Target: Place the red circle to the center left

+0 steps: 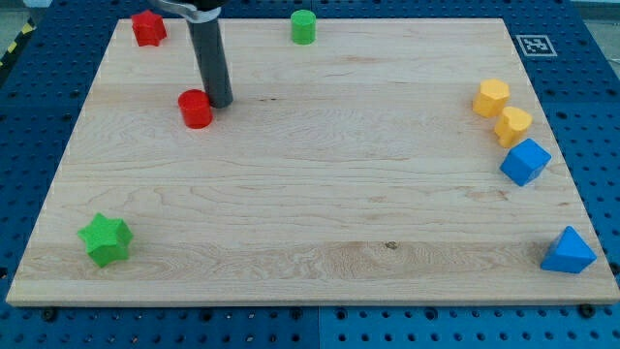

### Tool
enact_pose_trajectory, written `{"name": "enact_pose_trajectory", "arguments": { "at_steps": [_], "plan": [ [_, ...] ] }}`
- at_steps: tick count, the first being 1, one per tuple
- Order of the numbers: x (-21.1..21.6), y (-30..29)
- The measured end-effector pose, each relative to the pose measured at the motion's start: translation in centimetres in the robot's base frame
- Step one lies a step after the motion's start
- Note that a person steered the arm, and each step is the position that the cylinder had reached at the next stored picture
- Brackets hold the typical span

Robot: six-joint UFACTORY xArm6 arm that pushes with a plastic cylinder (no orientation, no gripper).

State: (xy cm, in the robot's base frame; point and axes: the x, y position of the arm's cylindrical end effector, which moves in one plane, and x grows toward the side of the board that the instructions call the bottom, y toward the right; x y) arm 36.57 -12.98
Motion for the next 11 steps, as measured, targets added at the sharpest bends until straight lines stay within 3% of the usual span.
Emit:
{"name": "enact_pose_trajectory", "arguments": {
  "at_steps": [2,4,5,8,10,11],
  "plan": [
    [2.8,-1.8],
    [5.3,1.4],
    [6.0,0.2],
    [5.7,-4.1],
    [5.7,-0.6],
    [5.2,-1.9]
  ]
}}
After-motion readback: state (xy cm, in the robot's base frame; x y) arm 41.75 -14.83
